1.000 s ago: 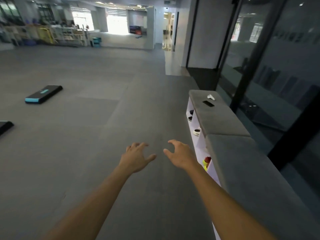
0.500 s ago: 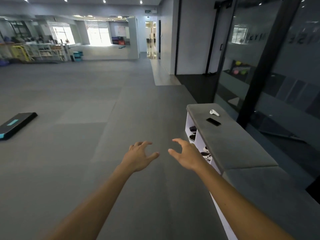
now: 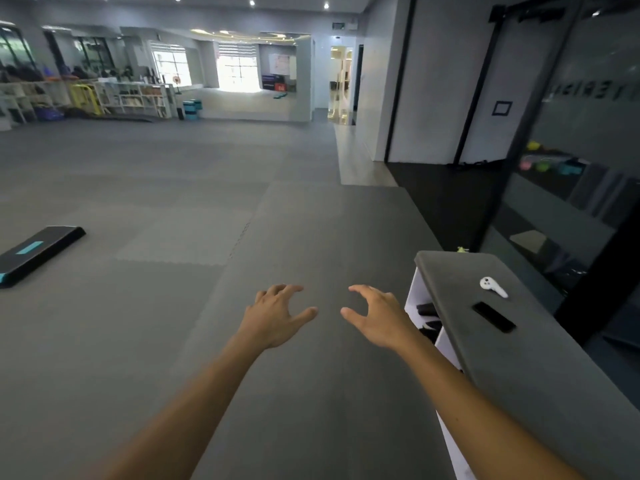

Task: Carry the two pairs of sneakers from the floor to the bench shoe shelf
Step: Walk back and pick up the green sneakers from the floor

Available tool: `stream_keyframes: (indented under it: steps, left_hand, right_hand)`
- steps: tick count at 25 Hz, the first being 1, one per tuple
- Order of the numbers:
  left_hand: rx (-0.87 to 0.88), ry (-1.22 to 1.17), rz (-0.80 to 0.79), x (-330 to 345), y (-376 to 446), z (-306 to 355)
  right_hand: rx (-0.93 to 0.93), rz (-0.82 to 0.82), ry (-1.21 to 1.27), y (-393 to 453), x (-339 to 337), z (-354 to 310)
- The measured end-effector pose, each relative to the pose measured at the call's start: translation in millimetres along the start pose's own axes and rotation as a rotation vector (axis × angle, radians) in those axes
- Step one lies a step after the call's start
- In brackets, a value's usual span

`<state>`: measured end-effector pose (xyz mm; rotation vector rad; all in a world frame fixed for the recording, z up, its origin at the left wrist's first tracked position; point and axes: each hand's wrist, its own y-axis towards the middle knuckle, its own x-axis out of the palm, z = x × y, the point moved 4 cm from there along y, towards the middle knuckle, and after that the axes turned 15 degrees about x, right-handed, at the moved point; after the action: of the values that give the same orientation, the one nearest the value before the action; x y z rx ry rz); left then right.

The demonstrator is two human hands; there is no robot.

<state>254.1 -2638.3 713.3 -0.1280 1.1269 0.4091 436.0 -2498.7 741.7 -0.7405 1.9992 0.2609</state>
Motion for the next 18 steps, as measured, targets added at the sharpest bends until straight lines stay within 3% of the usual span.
stream_keyframes:
  steps: [8,18]
  left_hand:
    - [0.061,0.053,-0.022,-28,297,-116]
    - [0.072,0.015,-0.052,6,646,-182]
  right_hand:
    - [0.043,0.034,0.039,292,-2,-53]
    - [0.070,0.075,-0.006,644,-53,-30]
